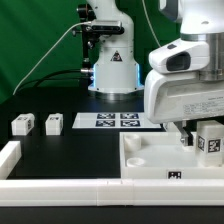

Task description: Assemble one leg

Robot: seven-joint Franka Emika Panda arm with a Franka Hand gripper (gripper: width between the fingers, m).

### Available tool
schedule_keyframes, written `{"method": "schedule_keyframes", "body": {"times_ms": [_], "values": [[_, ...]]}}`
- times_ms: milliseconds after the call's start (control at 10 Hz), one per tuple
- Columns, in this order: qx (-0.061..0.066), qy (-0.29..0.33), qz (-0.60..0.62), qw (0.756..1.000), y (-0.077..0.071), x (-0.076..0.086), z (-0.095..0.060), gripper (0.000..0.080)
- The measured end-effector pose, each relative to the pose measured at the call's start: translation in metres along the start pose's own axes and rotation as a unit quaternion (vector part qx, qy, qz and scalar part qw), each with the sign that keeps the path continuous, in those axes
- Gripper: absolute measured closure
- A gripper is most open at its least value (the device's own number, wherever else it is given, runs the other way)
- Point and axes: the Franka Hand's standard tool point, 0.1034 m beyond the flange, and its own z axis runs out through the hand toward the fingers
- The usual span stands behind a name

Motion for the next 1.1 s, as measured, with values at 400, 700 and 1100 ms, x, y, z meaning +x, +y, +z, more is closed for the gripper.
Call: {"method": "schedule_keyframes", "body": {"times_ms": [400,700,1100], "values": [[0.0,0.0,-0.005,1.0,0.0,-0.0001,0.0002,0.0278],[0.0,0.0,-0.005,1.0,0.0001,-0.0001,0.0002,0.0508],[0.001,0.0,0.019,1.0,-0.0003,-0.0001,0.0003,0.0508]]}}
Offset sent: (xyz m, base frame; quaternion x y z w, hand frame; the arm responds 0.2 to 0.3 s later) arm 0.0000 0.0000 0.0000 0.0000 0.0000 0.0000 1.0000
